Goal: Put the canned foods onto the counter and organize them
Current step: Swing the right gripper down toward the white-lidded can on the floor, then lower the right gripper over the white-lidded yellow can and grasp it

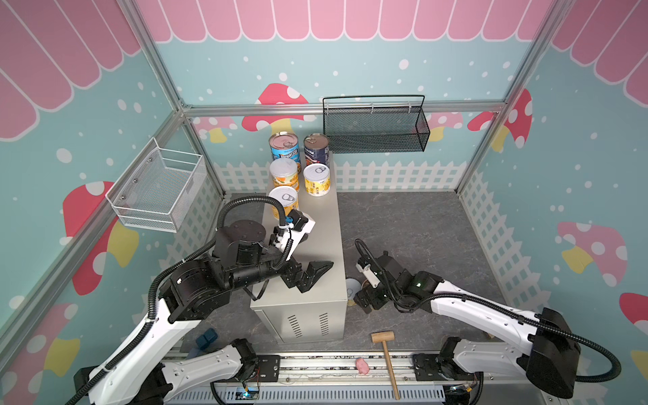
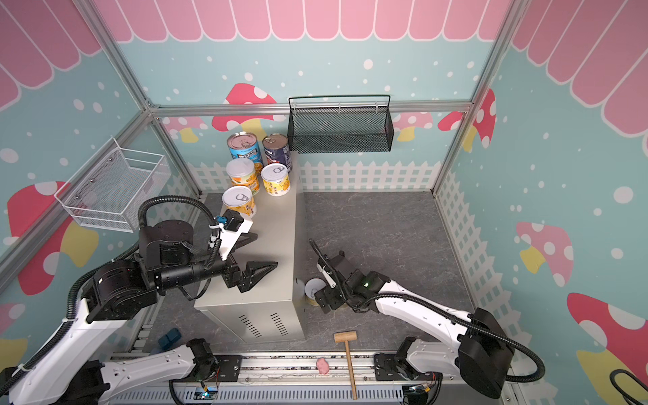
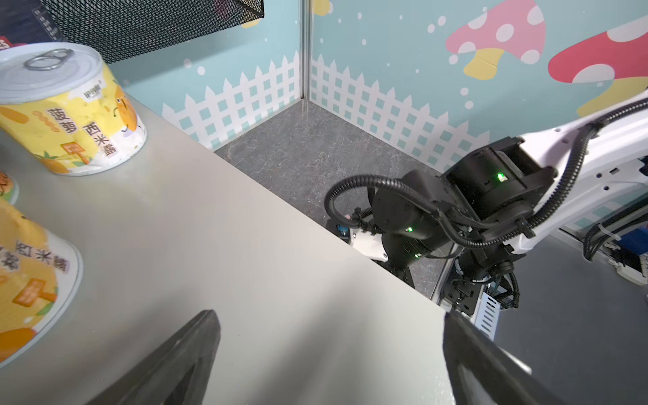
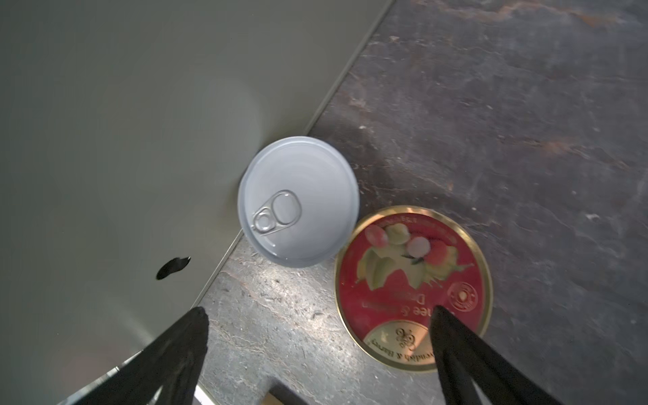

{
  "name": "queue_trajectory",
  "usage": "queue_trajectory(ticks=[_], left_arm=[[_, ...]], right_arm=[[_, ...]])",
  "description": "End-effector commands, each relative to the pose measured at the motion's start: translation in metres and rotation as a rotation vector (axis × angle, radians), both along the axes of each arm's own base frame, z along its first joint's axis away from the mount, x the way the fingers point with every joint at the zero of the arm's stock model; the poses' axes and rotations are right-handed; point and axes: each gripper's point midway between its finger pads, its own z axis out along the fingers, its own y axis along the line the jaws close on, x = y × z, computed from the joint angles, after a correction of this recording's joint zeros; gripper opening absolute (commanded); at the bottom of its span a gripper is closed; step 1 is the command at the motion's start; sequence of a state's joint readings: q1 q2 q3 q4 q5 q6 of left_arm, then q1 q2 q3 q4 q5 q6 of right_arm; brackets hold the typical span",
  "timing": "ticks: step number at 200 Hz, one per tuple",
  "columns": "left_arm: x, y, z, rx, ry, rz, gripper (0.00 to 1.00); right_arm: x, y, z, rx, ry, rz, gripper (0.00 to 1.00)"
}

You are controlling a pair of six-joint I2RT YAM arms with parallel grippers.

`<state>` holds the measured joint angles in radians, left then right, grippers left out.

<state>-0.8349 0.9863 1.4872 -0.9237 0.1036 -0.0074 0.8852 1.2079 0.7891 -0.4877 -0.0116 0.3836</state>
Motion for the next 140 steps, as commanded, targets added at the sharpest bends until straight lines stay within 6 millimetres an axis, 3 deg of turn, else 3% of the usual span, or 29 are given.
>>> queue_trajectory(ticks=[1,76,140], left_arm=[[0.001,0.004,0.006,0.020,-0.037,0.012,1.00],[0.003,0.008,0.003,0.040,-0.033,0.031,1.00],[0.003,0.010,0.008,0.042,-0.042,0.038,1.00]], right_arm=[[0.002,0.009,0.000,0.039,-0.086,0.076,0.99],[-0.002,0.033,0.012,0.210,-0.353,0.302,0.97],[0.007,0.044,-0.015,0.174,-0.348,0.373,0.98]])
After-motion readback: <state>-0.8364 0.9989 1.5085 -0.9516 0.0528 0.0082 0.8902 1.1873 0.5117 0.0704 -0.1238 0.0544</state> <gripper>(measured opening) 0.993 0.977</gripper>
